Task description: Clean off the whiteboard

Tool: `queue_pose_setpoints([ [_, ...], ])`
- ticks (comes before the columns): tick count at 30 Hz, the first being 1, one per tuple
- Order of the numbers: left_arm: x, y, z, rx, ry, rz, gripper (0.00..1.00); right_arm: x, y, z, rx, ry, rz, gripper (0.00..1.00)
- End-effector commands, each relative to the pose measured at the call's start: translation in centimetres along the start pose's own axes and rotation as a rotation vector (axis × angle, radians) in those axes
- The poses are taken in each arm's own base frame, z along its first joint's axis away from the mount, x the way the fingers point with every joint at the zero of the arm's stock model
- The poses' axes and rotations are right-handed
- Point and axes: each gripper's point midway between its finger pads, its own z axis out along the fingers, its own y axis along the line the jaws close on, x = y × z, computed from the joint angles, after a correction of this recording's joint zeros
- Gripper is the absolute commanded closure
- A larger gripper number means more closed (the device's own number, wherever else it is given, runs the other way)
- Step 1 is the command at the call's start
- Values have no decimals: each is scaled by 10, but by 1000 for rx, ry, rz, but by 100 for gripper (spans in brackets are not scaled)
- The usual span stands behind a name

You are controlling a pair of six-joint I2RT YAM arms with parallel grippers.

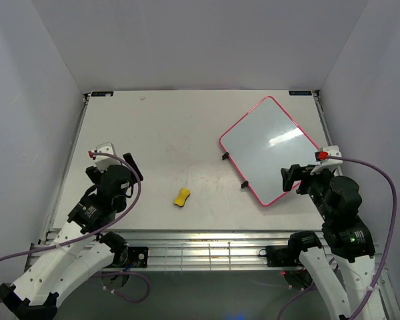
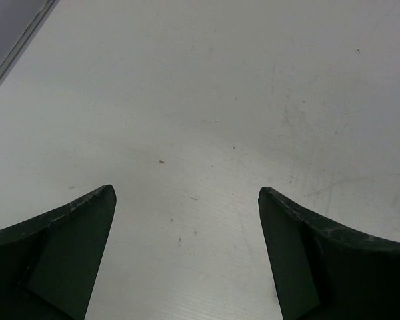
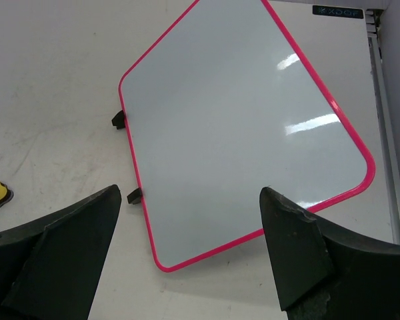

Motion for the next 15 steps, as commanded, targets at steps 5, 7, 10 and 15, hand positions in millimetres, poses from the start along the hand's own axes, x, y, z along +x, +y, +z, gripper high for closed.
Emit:
queue_pose_setpoints([
  [5,-12,1,-2,19,-61,-11,2,-2,-16,-10,94,-87,-15,10],
  [7,-14,3,-5,28,-74,-27,2,0,-18,-9,102,-89,-13,10],
  [10,-16,2,-7,52,-97,-43,2,2,-18,-8,100,-94,-13,10],
  [15,-16,3,-6,58,-105,-43,2,4,-22,-6,124,-84,-15,10],
])
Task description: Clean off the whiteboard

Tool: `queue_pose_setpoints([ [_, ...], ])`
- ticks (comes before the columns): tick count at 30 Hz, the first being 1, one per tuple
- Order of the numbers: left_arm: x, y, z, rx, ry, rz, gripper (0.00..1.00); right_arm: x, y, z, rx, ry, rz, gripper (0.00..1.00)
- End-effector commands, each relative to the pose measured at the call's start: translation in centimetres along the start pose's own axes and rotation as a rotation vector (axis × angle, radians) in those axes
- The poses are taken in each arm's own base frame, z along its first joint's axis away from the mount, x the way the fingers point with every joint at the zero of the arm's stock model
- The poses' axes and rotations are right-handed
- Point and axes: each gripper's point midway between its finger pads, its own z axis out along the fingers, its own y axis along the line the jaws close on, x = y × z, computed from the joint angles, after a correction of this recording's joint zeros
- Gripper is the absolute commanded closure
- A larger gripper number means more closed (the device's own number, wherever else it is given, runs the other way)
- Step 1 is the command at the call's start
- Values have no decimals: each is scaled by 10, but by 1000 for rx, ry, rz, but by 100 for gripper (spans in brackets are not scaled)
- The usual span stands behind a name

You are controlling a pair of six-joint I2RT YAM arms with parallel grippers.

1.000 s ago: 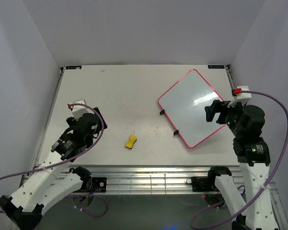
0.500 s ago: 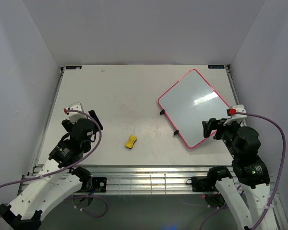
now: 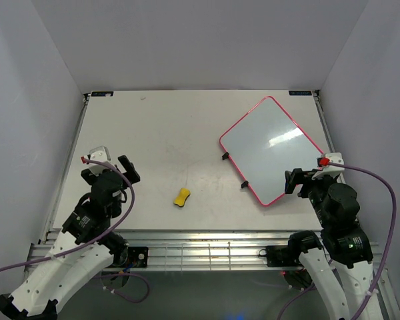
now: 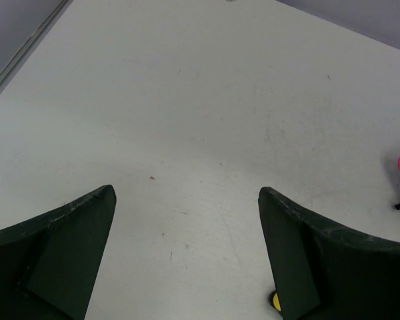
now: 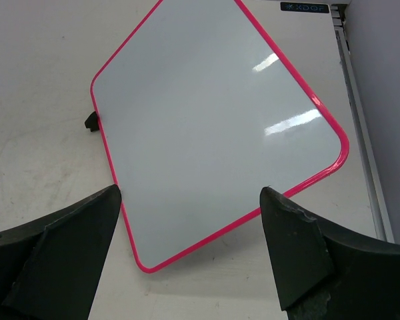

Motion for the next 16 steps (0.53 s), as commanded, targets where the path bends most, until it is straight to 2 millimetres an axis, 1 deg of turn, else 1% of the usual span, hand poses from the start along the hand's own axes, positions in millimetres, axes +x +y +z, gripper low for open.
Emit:
queue_pose_setpoints([
  [1,-2,-1,2,5,-12,2,2,-10,-5,2,33,-49,-6,10],
  [3,-2,0,3,1,-10,1,2,-9,-9,3,51,-52,-7,10],
  [7,0,0,6,-3,0,6,2,-7,-9,4,56,-50,-7,10],
  [16,-2,0,5,1,-4,-4,2,1,-11,9,71,-35,-10,10],
])
